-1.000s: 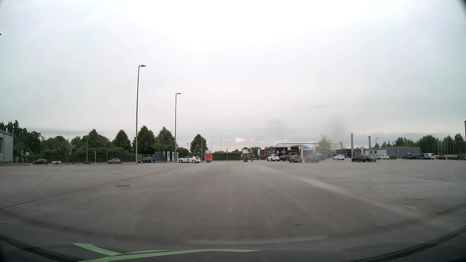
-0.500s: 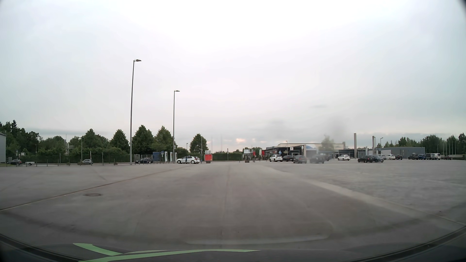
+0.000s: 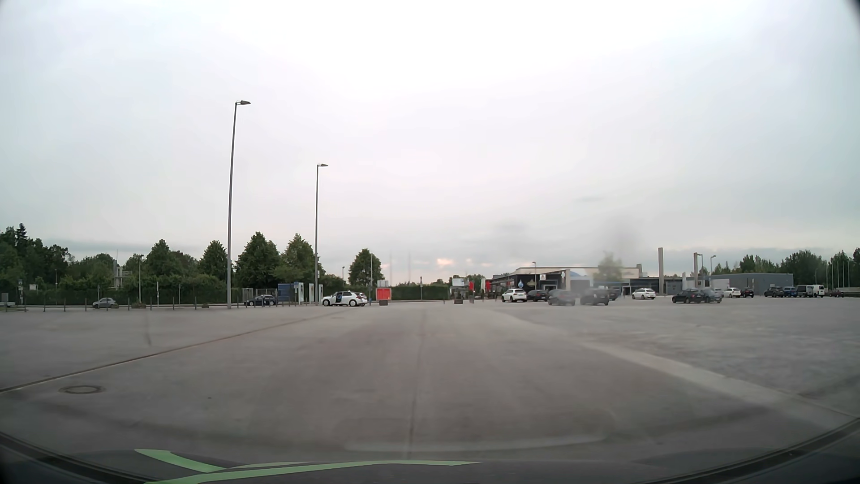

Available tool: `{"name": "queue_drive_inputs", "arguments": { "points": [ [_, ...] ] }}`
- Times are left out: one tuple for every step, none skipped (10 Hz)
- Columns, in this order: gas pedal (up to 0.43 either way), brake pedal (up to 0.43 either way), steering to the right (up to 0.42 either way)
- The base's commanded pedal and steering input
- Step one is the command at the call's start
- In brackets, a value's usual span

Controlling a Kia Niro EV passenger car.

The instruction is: Follow the waypoints while adhering to traffic rules and regulations

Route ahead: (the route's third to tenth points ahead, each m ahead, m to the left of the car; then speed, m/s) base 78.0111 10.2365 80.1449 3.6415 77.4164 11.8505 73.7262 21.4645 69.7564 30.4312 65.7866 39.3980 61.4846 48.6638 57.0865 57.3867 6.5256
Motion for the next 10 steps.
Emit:
{"name": "queue_drive_inputs", "arguments": {
  "points": [
    [0.079, 0.0, 0.0],
    [0.087, 0.0, 0.0],
    [0.087, 0.0, 0.0],
    [0.087, 0.0, 0.0],
    [0.087, 0.0, 0.0],
    [0.087, 0.0, 0.0],
    [0.087, 0.0, 0.0],
    [0.087, 0.0, 0.0],
    [0.087, 0.0, 0.0],
    [0.087, 0.0, 0.0]
  ]
}}
